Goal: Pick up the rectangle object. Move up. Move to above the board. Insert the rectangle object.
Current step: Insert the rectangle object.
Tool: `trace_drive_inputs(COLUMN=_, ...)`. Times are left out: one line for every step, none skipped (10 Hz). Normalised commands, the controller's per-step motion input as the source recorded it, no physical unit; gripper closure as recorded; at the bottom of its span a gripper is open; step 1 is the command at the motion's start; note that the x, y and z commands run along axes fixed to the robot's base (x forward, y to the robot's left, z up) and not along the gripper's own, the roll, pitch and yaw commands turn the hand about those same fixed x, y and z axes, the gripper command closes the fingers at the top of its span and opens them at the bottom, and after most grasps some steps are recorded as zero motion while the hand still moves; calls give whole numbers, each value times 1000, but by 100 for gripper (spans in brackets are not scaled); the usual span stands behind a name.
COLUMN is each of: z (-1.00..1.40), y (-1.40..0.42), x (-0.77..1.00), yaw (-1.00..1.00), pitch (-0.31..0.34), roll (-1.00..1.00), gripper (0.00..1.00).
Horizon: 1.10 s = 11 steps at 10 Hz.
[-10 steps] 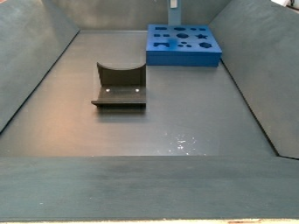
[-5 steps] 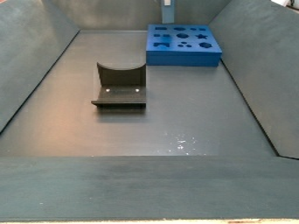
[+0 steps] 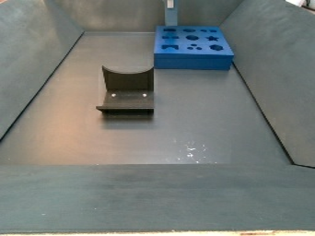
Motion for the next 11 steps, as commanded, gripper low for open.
trace_drive_inputs(z=-149, y=-51, x=0, yaw=0, pitch=-149, roll=14, gripper=100)
trace_drive_inputs(z=-377, y=-40, x=0, yaw=0, pitch=-331, roll=3, gripper=100)
trace_drive_inputs(z=-374, y=-14, x=0, yaw=0, pitch=-223, roll=17, gripper=100)
trace_drive_inputs(z=-149, y=0, x=0, yaw=0, pitch=-77, roll=0, gripper=100)
trace_drive_inputs(z=0, y=-23, x=0, yaw=0, pitch=-6, roll=20, gripper=100)
trace_drive_inputs(z=-71, y=-374, x=0, yaw=0, pitch=-40, roll=429, gripper=100)
trace_drive_inputs(z=0, y=-109, x=0, yaw=0, pitch=0, roll=123, gripper=100)
trace_drive_inputs(z=-37, y=0, x=26, yaw=0, pitch=0, roll=0, gripper=100)
trace_drive_inputs(z=-289, y=-300, x=434, yaw=0, pitch=86, roll=211, gripper=100)
trace_drive_inputs(z=-349, y=-363, x=649, yaw=-91, pitch=211, roll=280, gripper=100)
trace_drive_inputs(z=-309, y=-234, x=503, yaw=-71, pitch=131, roll=137, gripper=100)
